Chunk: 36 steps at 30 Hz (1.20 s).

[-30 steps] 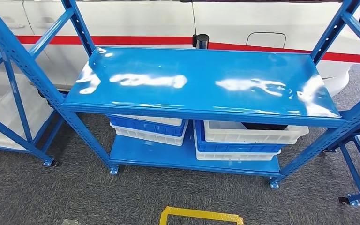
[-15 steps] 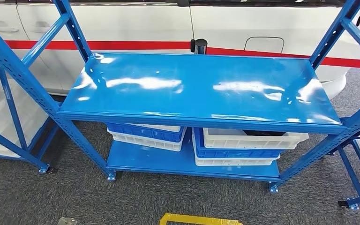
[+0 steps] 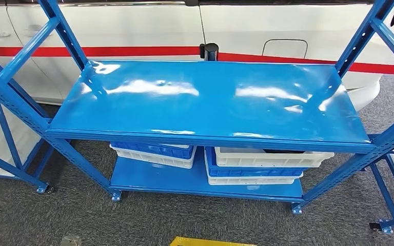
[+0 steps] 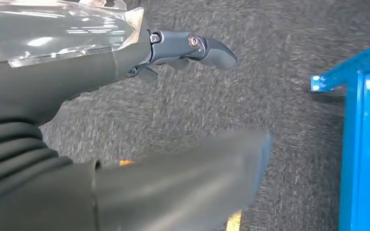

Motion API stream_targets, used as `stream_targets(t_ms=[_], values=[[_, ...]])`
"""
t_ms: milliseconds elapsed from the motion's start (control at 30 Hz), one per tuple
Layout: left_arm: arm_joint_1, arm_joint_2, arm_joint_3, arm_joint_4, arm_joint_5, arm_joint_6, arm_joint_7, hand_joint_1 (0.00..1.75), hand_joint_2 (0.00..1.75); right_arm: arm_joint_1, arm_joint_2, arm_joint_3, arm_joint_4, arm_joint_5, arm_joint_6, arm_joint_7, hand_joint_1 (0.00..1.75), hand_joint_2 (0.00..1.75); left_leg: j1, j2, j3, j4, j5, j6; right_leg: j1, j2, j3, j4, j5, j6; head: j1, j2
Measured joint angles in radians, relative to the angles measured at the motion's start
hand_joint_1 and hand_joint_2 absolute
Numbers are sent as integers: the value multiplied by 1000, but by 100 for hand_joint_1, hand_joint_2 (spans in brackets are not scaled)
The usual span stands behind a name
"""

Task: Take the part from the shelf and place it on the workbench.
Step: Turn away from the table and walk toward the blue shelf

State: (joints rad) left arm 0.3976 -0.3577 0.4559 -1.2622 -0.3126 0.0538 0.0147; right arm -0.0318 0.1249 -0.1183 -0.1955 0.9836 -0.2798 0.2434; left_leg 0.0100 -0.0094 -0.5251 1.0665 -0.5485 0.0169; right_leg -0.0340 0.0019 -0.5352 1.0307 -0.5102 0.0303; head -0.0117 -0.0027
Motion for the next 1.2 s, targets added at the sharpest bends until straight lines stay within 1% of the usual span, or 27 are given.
stream_targets(t_ms=[33,100,133,167,200,233,267,300,333,367,400,467,500,533,600,800,967,1100,1200], values=[[-4,5,-9,20,8,3,3,0,175,0,-2,-1,-5,-20,6,-2,0,175,1,2,-26,49,-22,-6,0,-1,2,-2,0,-4,-1,0],[-8,17,-27,63,23,4,4,0,175,-1,-5,-2,-17,-63,18,-8,0,175,2,5,-100,175,-71,-14,2,-1,3,-2,-4,-10,-1,0],[-8,23,-36,87,30,4,5,0,175,-1,-8,-2,-25,-85,24,-12,0,131,2,5,-130,219,-81,-16,4,-1,4,-2,-6,-12,-1,0],[-7,28,-45,113,37,4,5,0,175,-1,-10,-2,-35,-108,30,-17,0,87,2,5,-146,231,-73,-16,5,-1,6,-2,-7,-15,0,0],[-7,34,-54,138,44,3,6,0,175,-2,-12,-2,-46,-129,36,-22,0,44,2,5,-143,207,-46,-13,7,-1,8,-2,-9,-17,-1,0],[-6,41,-63,164,51,3,6,0,175,-3,-13,-2,-57,-151,42,-28,0,0,2,6,-122,150,-7,-7,8,0,10,-2,-10,-18,-1,0],[-7,48,-72,187,58,2,6,0,131,-5,-15,-2,-68,-172,48,-34,0,0,1,6,-94,82,30,1,9,0,13,-3,-12,-20,-1,0],[-8,57,-80,211,65,1,6,0,87,-7,-16,-2,-78,-193,53,-39,0,0,-2,6,-72,27,43,8,11,1,15,-3,-14,-19,0,0],[-11,65,-90,234,72,-1,5,0,44,-8,-18,-1,-88,-215,60,-45,0,0,-5,6,-58,-7,44,14,13,1,14,-3,-17,-17,0,0],[-13,73,-100,256,79,-3,5,0,0,-8,-20,0,-97,-239,67,-51,0,0,-9,5,-54,-19,35,18,14,0,13,-3,-19,-13,0,0],[-15,82,-110,278,87,-6,5,0,0,-7,-22,1,-105,-263,74,-57,0,0,-13,3,-53,-21,31,20,16,0,12,-3,-21,-8,0,0],[-20,98,-131,318,102,-9,3,0,0,-1,-28,6,-116,-314,88,-70,0,0,-14,2,-49,-32,60,6,19,-2,14,-7,-24,-14,0,0],[-27,106,-142,340,111,-11,3,0,0,4,-32,9,-120,-339,95,-76,0,0,-16,2,-47,-37,72,3,21,-2,16,-9,-23,-17,1,0],[-36,115,-154,361,119,-12,2,0,0,10,-37,12,-123,-366,102,-83,0,0,-17,2,-48,-39,77,0,22,-2,17,-13,-22,-20,1,0],[-56,134,-179,406,135,-14,2,0,0,26,-44,19,-129,-420,117,-96,0,0,-20,1,-49,-39,76,11,21,-2,20,-19,-18,-14,1,0],[-110,191,-248,527,184,-26,-2,0,0,72,-68,39,-145,-574,161,-135,0,0,-20,1,-48,-39,72,17,21,-2,28,-33,-15,-10,2,0],[-152,240,-305,623,225,-32,-7,0,0,106,-85,57,-156,-705,198,-168,0,0,-21,1,-48,-38,70,20,20,-2,29,-36,-15,-8,1,0],[-184,279,-349,699,257,-39,-8,0,0,134,-95,73,-164,-806,226,-194,0,0,-20,1,-47,-38,69,21,17,-2,29,-36,-16,0,1,0],[-204,303,-379,749,281,-44,-10,0,0,152,-105,84,-170,-882,247,-213,0,0,-19,1,-46,-38,69,21,17,-2,29,-36,-17,0,1,0]])
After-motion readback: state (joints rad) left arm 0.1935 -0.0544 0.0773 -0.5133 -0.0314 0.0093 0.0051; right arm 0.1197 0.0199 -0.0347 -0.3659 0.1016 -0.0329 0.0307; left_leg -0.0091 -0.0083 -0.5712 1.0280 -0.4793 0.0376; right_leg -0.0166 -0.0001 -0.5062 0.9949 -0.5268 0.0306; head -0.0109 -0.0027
